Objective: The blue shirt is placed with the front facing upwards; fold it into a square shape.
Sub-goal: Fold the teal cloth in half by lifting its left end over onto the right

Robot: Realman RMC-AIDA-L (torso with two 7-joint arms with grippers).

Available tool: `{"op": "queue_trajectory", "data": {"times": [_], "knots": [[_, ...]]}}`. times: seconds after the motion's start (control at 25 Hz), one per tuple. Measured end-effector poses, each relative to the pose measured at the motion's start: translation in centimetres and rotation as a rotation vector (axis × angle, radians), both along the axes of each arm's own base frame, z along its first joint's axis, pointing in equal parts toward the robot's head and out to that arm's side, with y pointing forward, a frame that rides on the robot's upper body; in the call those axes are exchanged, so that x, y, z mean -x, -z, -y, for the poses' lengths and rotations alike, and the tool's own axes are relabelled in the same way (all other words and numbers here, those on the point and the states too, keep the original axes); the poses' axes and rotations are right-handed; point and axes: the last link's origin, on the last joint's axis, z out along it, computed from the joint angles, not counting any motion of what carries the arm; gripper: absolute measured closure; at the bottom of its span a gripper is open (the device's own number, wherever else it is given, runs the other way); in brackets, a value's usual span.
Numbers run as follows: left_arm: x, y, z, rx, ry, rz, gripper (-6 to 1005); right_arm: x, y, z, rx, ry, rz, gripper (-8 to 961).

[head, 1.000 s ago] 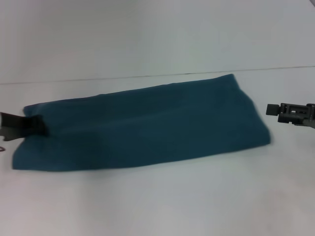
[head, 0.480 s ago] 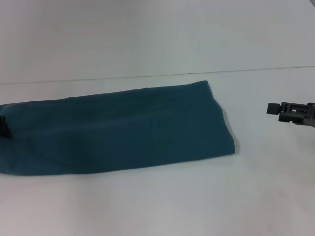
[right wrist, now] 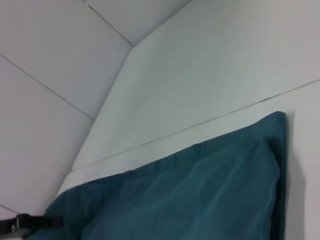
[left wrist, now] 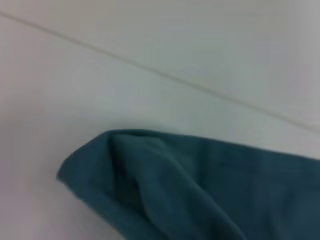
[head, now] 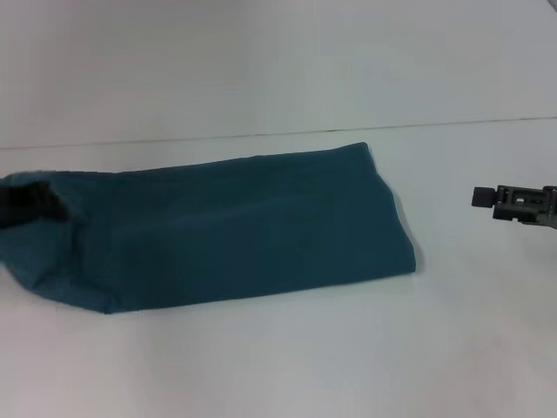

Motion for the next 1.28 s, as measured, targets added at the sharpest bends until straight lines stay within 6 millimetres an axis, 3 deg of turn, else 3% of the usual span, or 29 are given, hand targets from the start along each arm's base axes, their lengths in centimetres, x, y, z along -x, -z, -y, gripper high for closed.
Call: {"op": "queue_trajectory", "data": {"times": [0.32, 0.56, 1.28], "knots": [[-2.0, -0.6, -0.2, -0.001, 0.062, 0.111, 939, 0.2, 0.2, -0.1, 0.006, -0.008, 0.002, 67], [-2.9, -1.5, 0.0, -0.020, 0.105, 0.163, 938, 0.3, 0.3, -0.2, 0.008, -0.012, 0.002, 67], [-5.1, -1.9, 0.0, -0.013, 0.210, 0.263, 940, 0.1, 0.7, -0.1, 0.009, -0.006, 0.002, 67]]}}
